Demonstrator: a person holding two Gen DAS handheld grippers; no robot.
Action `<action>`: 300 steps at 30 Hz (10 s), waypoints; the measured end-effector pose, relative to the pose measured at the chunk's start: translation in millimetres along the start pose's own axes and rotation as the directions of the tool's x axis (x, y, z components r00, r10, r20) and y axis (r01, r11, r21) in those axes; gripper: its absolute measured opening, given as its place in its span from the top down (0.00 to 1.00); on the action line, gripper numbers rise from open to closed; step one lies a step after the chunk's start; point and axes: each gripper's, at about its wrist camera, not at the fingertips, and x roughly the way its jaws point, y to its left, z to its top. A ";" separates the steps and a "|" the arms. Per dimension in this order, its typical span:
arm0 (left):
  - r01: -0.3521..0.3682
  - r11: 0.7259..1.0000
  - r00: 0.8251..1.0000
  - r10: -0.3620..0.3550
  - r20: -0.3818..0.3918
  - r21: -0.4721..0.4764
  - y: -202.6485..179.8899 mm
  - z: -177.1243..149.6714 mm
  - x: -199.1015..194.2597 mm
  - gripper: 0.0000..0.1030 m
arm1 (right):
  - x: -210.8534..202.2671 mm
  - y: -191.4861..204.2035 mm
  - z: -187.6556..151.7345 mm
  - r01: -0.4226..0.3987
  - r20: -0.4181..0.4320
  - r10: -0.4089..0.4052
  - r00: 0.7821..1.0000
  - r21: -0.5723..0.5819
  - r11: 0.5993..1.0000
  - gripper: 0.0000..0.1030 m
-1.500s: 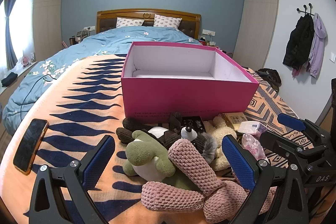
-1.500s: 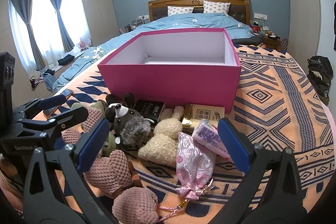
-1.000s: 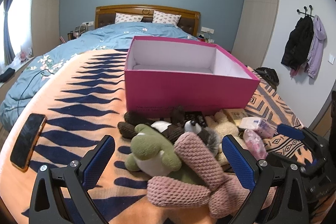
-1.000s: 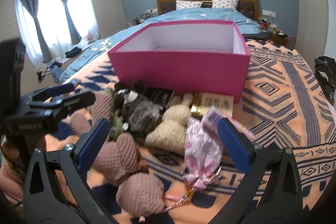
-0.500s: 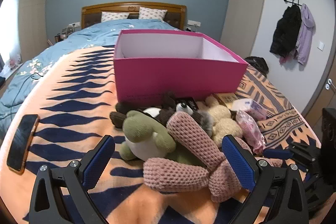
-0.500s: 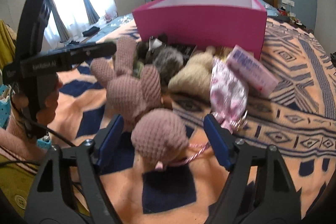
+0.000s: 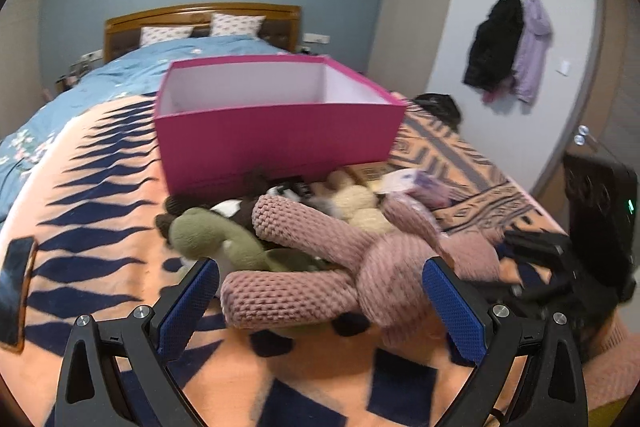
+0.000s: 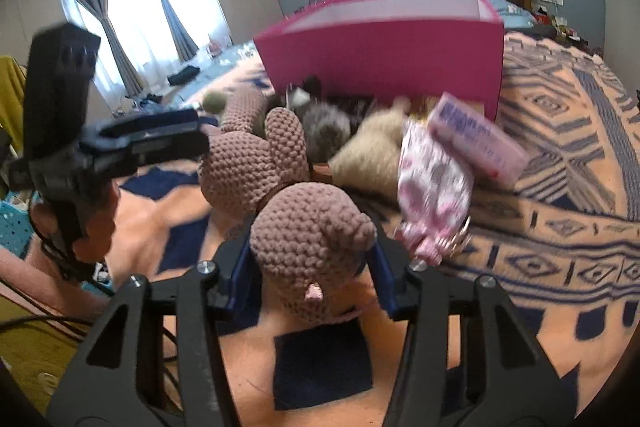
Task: Organize objects
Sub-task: 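Carry the pink bunny into the pink box and open the right gripper, then move the right gripper back to the pile and grasp the green plush, then lift the green plush with the right gripper toward the box, then lower the green plush into the pink box and open the right gripper, then return the right gripper to the pile and grasp the brown plush dog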
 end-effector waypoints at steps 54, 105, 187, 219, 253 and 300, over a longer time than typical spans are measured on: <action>-0.169 0.985 0.984 0.171 -0.048 0.044 77.5 121.0 85.0 0.46 | 133.2 -37.8 203.2 -0.051 -0.111 0.025 0.993 -0.243 0.969 0.48; -0.140 0.988 0.990 0.140 0.004 -0.058 62.5 14.8 5.0 0.19 | 98.2 54.0 34.4 -0.131 -0.157 0.112 0.981 -0.116 0.985 0.36; 0.179 0.969 0.972 -0.201 -0.123 -0.169 38.5 -8.9 53.3 0.37 | 59.4 -2.4 64.7 -0.094 -0.086 0.091 0.992 -0.033 0.995 0.44; 0.016 1.000 0.998 -0.014 0.065 -0.024 68.8 157.4 34.7 0.35 | 40.4 -43.2 237.4 -0.222 0.184 0.210 0.960 0.049 0.974 0.46; -0.110 0.987 0.993 0.103 -0.060 -0.116 115.0 149.2 97.1 0.24 | 144.2 -91.4 239.7 -0.082 -0.084 0.097 0.992 0.167 0.983 0.41; -0.158 0.980 0.987 0.153 -0.052 -0.122 75.9 14.2 42.0 0.07 | 120.2 10.5 64.6 0.066 -0.137 -0.090 0.986 -0.171 0.983 0.35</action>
